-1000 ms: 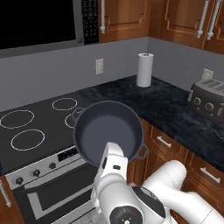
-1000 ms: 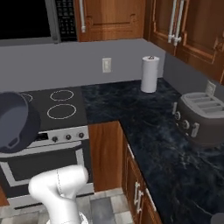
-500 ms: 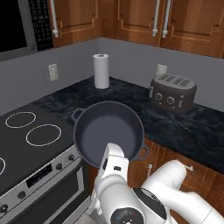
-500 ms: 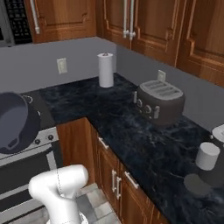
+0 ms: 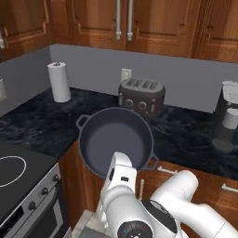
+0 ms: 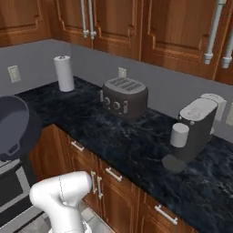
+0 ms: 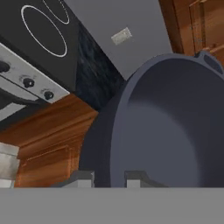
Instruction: Move the pot and pan from the stove into the sink.
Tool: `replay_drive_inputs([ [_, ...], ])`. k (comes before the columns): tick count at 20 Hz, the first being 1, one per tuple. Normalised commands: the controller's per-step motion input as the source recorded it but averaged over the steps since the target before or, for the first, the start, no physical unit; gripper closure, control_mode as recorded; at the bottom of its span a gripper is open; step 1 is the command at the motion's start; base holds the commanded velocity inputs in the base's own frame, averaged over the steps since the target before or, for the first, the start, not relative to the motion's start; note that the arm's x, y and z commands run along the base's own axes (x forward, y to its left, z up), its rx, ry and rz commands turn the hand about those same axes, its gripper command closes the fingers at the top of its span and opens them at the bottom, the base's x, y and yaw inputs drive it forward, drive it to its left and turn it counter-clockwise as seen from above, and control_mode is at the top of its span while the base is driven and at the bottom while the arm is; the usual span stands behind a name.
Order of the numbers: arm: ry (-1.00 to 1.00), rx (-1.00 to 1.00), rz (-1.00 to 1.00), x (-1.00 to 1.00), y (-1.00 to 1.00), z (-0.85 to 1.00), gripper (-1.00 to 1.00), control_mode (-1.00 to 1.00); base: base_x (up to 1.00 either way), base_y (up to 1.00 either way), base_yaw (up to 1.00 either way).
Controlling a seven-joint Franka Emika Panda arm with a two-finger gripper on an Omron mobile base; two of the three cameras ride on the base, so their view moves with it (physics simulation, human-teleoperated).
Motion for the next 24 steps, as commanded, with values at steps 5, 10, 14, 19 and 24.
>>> replay_drive_inputs([
  [5, 0.0, 0.0, 0.0, 0.0, 0.0, 0.0, 1.0, 1.0, 0.0, 0.0, -0.5],
  [10, 0.0, 0.0, 0.0, 0.0, 0.0, 0.0, 1.0, 1.0, 0.0, 0.0, -0.5],
  [14, 0.0, 0.0, 0.0, 0.0, 0.0, 0.0, 1.0, 1.0, 0.0, 0.0, -0.5],
  [19, 0.0, 0.0, 0.0, 0.0, 0.0, 0.0, 1.0, 1.0, 0.0, -0.04, -0.49],
  [24, 0.0, 0.0, 0.0, 0.0, 0.0, 0.0, 1.0, 1.0, 0.0, -0.12, -0.46],
])
